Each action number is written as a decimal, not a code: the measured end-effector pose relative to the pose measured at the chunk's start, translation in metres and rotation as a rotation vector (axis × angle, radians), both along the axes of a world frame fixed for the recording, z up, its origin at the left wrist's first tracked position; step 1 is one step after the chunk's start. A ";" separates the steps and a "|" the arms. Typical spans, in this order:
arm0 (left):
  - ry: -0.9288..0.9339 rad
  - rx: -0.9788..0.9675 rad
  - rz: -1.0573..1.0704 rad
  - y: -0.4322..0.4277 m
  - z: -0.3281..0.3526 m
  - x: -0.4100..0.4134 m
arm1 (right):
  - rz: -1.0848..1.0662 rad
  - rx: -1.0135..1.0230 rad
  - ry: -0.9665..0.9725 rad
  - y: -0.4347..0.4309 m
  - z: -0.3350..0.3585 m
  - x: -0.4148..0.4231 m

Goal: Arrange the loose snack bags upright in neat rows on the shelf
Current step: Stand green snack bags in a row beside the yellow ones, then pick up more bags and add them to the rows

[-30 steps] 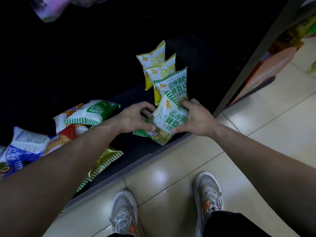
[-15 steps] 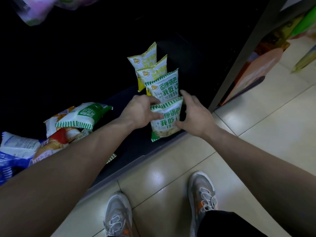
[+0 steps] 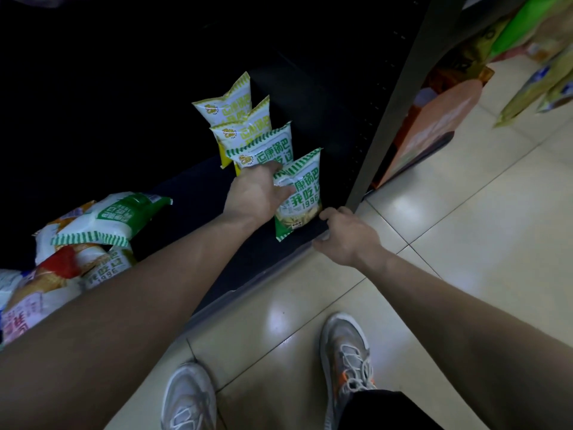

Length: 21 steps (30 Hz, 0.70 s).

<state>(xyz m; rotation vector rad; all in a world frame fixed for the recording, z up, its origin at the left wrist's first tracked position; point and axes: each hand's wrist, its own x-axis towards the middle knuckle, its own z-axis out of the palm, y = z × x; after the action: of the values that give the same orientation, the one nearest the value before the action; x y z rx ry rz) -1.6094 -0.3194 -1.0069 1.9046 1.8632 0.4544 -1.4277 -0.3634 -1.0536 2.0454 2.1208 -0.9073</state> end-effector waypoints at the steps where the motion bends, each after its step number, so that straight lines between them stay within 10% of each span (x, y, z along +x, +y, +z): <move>1: 0.015 0.004 0.000 0.000 0.000 0.000 | 0.004 0.003 -0.002 0.000 0.000 0.000; 21: 0.242 -0.084 -0.068 -0.016 0.054 -0.057 | 0.184 0.095 -0.102 -0.002 0.066 -0.043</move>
<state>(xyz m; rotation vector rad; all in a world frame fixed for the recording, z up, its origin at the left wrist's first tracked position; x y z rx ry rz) -1.6668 -0.3356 -0.9532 2.0342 1.9237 0.1255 -1.4707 -0.3652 -0.9874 1.8534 2.2903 -0.6757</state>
